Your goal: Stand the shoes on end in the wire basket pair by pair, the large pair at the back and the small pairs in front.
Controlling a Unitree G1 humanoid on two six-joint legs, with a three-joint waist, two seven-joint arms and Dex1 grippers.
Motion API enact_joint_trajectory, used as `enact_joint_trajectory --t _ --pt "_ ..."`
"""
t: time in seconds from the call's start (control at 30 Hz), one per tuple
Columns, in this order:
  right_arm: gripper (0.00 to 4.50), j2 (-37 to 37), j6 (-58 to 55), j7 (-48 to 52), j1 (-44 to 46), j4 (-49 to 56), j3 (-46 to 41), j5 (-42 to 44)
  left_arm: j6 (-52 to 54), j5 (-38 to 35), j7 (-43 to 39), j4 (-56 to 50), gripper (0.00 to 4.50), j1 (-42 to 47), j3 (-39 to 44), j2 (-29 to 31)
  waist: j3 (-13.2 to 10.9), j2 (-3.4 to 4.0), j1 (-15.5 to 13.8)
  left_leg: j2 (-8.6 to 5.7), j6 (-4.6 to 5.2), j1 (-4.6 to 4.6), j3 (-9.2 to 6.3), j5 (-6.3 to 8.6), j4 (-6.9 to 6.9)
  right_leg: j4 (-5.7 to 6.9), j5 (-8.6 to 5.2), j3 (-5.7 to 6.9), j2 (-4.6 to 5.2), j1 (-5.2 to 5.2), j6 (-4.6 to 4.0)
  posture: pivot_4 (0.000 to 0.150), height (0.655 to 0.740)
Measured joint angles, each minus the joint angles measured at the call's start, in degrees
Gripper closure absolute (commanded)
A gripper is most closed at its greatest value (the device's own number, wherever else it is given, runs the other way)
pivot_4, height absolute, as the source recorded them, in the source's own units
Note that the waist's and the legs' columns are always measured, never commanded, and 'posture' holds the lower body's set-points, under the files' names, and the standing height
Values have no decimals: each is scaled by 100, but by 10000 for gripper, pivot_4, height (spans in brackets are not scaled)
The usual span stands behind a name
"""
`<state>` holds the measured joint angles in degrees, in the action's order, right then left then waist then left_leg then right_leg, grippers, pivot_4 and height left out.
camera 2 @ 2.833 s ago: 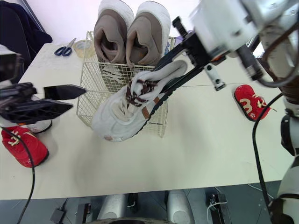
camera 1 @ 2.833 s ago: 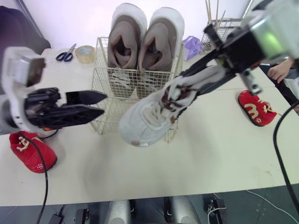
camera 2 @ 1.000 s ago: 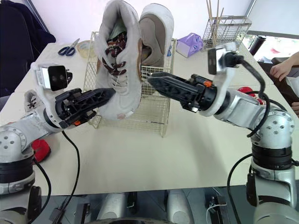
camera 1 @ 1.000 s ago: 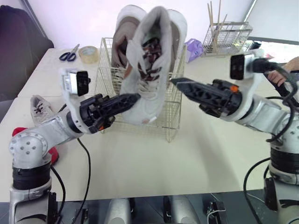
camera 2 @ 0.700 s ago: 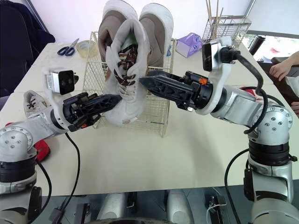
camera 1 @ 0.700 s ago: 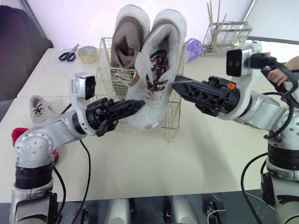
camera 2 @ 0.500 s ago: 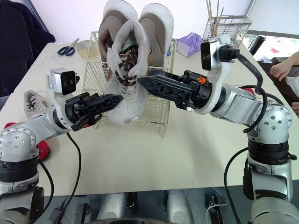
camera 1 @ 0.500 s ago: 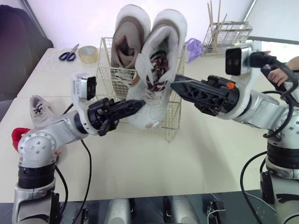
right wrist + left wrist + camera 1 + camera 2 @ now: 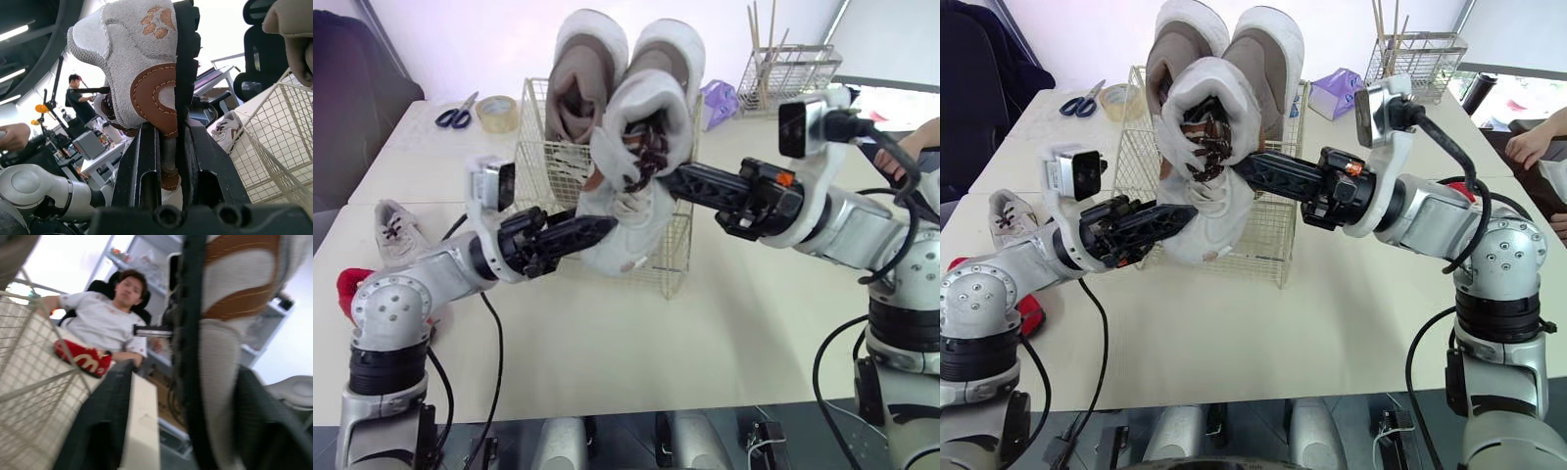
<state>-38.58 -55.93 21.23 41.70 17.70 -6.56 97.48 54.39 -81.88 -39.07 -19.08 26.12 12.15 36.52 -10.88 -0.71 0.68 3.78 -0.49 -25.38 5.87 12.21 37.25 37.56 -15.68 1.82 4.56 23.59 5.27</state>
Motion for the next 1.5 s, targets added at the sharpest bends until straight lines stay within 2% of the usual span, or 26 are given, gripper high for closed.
enact_joint_trajectory --t 0.2,0.3,0.43,0.63,0.83,1.07,1.37,1.43,1.47,1.5 --pt "44014 -111 74 158 667 -397 -124 -360 9 280 -244 -403 13629 -223 588 1193 -1 0 14 3 0 -1 5 0 -14 -9 -1 -5 1 12 -4 1500 7400" --pt "44014 -446 471 1027 941 -644 -199 -1398 139 453 -474 -457 13629 -645 905 1843 -2 2 -6 2 1 -7 11 2 -19 -28 -10 -3 3 13 -19 1500 7400" --pt "44014 -540 1340 2362 982 -1070 -7 -2937 263 414 -608 -450 13629 -853 1302 2217 -2 1 4 3 5 -8 12 6 -19 -41 -10 -3 10 11 -19 1500 7400" --pt "44014 -367 2300 3616 782 -1711 486 -4518 280 365 -607 -452 13629 -967 1402 2229 -2 1 14 4 5 -9 15 5 -23 -37 -2 -3 8 16 -5 1500 7400" --pt "44014 -4 3135 4110 724 -2335 625 -5522 314 242 -556 -450 13629 -1020 1502 2249 -2 2 17 4 4 -9 26 5 -23 -35 0 -2 7 18 -3 1500 7400" --pt "44014 199 3743 4535 698 -2613 783 -6309 358 178 -441 -448 13629 -1023 1631 2282 -3 3 14 4 3 -9 29 5 -23 -35 0 -2 8 17 -2 1500 7400" --pt "44014 257 3621 4869 617 -2863 805 -6536 345 229 -361 -447 13629 -1017 1560 2117 -3 2 19 4 2 -8 30 5 -23 -34 0 -2 7 16 -2 1500 7400" --pt "33886 317 3631 4889 598 -2954 805 -6594 334 258 -349 -447 13030 -1011 1554 2069 -3 2 19 3 2 -8 31 4 -23 -34 0 -2 7 16 -2 1500 7400" --pt "30779 345 3637 4888 595 -2982 805 -6631 328 267 -343 -444 13030 -1008 1535 2058 -3 3 18 3 2 -8 31 4 -23 -33 1 -2 7 16 -1 1500 7400" --pt "25054 358 3643 4884 595 -2989 805 -6661 325 269 -341 -444 13030 -1007 1519 2057 -3 3 17 3 2 -8 31 4 -23 -34 1 -2 7 17 -1 1500 7400"
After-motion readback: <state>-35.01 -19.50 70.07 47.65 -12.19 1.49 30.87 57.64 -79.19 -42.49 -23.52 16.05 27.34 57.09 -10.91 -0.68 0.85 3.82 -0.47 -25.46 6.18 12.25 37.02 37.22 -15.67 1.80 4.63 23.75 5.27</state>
